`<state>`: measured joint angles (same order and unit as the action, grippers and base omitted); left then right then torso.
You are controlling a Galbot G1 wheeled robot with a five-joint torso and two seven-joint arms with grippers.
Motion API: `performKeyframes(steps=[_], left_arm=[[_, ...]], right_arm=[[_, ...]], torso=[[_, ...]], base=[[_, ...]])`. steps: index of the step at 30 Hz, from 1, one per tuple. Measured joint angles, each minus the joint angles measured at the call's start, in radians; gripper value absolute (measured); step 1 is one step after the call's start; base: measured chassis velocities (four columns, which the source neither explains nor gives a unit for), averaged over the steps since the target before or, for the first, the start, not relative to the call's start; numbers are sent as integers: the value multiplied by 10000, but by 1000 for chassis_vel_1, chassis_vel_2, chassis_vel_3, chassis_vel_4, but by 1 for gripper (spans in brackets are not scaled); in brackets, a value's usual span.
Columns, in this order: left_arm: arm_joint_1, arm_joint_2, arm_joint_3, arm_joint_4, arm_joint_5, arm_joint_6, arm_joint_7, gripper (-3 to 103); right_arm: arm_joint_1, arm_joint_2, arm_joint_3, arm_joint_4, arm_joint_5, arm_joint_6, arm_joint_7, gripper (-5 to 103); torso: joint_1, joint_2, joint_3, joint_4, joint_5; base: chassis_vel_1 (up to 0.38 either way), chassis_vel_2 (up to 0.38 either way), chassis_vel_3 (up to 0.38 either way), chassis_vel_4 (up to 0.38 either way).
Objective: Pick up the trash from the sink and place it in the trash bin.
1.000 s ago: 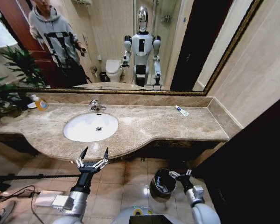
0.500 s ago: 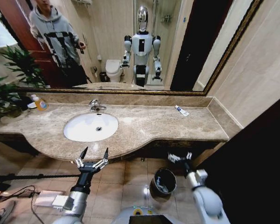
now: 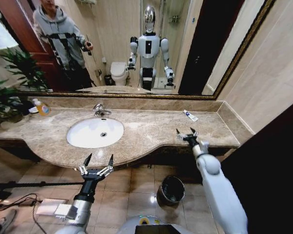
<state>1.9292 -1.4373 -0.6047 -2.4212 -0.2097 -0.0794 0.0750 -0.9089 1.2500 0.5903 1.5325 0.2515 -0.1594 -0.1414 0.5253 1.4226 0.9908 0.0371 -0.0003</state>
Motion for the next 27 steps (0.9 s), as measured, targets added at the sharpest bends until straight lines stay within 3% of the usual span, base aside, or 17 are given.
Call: performKeyframes(steps=[9, 17, 27], left_arm=[[0, 2, 1, 0, 0, 1, 3, 100], [0, 3, 1, 1, 0, 1, 4, 100], [0, 2, 1, 0, 0, 1, 4, 100]], right_arm=[[2526, -60, -156, -2733, 208, -43, 148, 100], [3702, -8, -228, -4386, -108, 28, 336, 100], [3984, -228, 217, -5347, -134, -6, 737, 100]], torso=[[-2, 0, -1, -3, 2], [-2, 0, -1, -2, 4], [-3, 0, -2, -5, 6]], base=[[0, 0, 0, 0], [0, 0, 0, 0], [0, 0, 0, 0]])
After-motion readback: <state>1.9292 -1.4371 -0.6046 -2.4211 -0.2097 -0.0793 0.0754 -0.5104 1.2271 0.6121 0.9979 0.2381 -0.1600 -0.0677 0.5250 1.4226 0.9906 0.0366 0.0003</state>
